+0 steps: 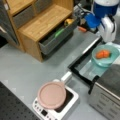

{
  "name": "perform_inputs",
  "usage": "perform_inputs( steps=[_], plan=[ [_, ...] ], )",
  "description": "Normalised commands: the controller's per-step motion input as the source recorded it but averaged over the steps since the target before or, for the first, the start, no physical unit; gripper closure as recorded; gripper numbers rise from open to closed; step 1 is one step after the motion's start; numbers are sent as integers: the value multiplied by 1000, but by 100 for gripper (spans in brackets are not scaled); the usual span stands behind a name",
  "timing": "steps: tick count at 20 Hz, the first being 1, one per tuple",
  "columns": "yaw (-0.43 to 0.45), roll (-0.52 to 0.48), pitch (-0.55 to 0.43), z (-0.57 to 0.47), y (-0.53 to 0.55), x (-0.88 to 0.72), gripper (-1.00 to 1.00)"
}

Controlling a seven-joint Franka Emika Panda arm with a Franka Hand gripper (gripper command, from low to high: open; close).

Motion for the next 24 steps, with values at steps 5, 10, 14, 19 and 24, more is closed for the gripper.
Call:
perform_inputs(
  steps=[5, 10, 14, 19, 24],
  plan=[
    [427, -208, 163, 179, -165, 518, -100],
    [499, -185, 215, 193, -99, 514, -100],
    [434, -114, 256, 209, -65, 440, -100],
    [386, -117, 239, 144, -111, 303, -100],
    [318, -87, 215, 118, -153, 174, -100]
  ],
)
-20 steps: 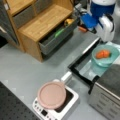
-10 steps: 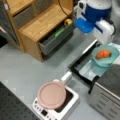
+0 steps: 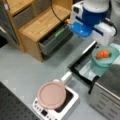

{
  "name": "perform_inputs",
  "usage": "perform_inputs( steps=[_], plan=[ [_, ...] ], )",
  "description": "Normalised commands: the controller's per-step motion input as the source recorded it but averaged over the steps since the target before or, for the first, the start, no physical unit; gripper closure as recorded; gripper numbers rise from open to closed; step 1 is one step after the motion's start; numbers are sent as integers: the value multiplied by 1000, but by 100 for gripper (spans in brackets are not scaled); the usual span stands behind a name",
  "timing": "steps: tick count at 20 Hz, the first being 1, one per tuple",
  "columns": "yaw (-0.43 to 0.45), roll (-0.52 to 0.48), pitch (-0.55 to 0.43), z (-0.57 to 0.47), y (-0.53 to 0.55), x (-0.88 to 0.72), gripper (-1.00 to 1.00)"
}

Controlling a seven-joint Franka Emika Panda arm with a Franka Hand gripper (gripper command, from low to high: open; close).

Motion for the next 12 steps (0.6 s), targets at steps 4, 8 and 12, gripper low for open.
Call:
perform_inputs(
  steps=[4, 8, 12],
  plan=[
    [256, -36, 183, 110, -166, 140, -100],
    [178, -24, 174, 69, -133, 126, -100],
    [136, 6, 158, 47, -108, 88, -100]
  ],
)
